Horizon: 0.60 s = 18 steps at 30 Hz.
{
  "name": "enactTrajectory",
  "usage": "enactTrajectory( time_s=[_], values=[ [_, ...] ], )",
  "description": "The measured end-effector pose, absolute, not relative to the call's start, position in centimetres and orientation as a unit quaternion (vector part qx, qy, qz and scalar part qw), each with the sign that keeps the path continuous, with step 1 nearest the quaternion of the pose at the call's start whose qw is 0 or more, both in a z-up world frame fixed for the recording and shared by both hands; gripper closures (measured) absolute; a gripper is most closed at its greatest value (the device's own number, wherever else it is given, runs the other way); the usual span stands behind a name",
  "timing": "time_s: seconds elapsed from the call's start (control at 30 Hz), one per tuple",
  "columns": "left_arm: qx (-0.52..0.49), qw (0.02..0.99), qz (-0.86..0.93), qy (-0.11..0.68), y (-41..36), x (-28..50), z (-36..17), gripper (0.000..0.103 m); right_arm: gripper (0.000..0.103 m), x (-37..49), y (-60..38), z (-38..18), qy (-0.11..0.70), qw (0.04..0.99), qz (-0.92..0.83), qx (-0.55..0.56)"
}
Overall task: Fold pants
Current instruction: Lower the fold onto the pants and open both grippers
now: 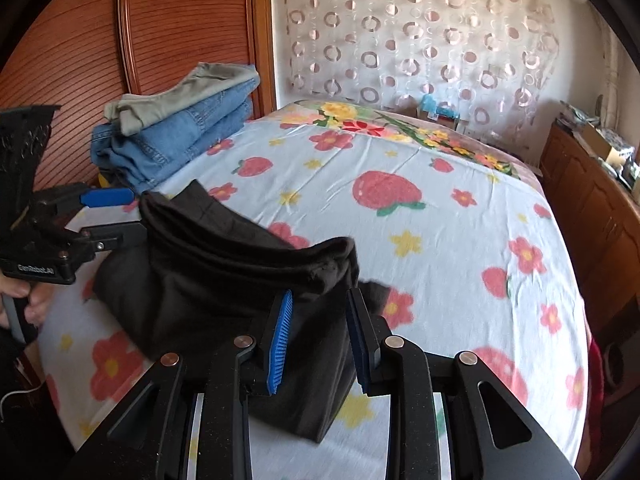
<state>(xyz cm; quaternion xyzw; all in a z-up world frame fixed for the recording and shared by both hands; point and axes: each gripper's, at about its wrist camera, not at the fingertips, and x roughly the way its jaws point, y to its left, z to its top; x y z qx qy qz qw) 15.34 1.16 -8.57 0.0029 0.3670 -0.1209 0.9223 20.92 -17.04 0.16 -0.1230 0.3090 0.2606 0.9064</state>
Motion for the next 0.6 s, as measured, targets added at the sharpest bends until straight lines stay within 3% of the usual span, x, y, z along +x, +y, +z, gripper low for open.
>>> enactTrajectory(
  time_s=[0.6],
  values=[
    [-0.006, 0.926, -0.119, 0.359, 1.8, 15.8, -8.2, 0.022, 0.075, 26.8, -17.0, -0.5, 0.349, 0.888, 0.29, -0.071]
  ],
)
